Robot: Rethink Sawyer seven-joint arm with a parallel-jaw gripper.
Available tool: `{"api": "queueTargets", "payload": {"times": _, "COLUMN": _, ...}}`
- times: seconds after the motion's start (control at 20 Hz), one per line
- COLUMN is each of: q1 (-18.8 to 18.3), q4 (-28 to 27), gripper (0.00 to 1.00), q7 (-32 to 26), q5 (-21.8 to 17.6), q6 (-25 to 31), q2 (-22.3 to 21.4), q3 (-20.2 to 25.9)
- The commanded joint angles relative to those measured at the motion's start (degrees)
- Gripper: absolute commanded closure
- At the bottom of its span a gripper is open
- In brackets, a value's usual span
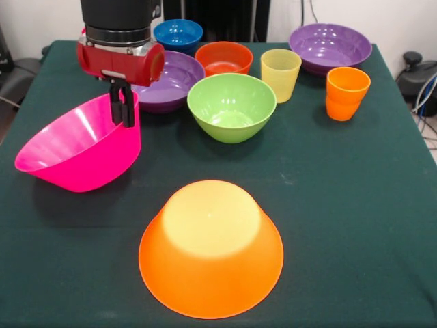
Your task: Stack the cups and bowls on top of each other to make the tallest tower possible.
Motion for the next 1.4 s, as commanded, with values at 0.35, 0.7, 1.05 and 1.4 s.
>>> {"api": "queueTargets", "payload": {"times": 0.35, "q1": 3.8, "q4": -2.4, "gripper": 1.00, "q7": -4.6, "q5": -6.0, "q6": 0.0, "q2": 7.6, "q3": -3.9}}
{"api": "queueTargets", "payload": {"times": 0.7, "q1": 6.9, "q4": -4.9, "gripper": 1.00, "q7": -0.7, "q5": -8.1, "q6": -4.4, "q2": 12.3, "q3": -7.5}}
{"api": "queueTargets", "payload": {"times": 1.05, "q1": 9.3, "q4": -4.8, "gripper": 1.00, "q7": 1.5, "q5": -8.1, "q6": -7.8, "q2": 13.3, "q3": -10.6}}
{"api": "queueTargets", "payload": {"times": 1.4, "q1": 9.7, "q4": -4.4, "gripper": 0.00, "q7": -1.0, "q5": -6.6, "q6": -9.0, "q2": 12.8, "q3": -11.4}}
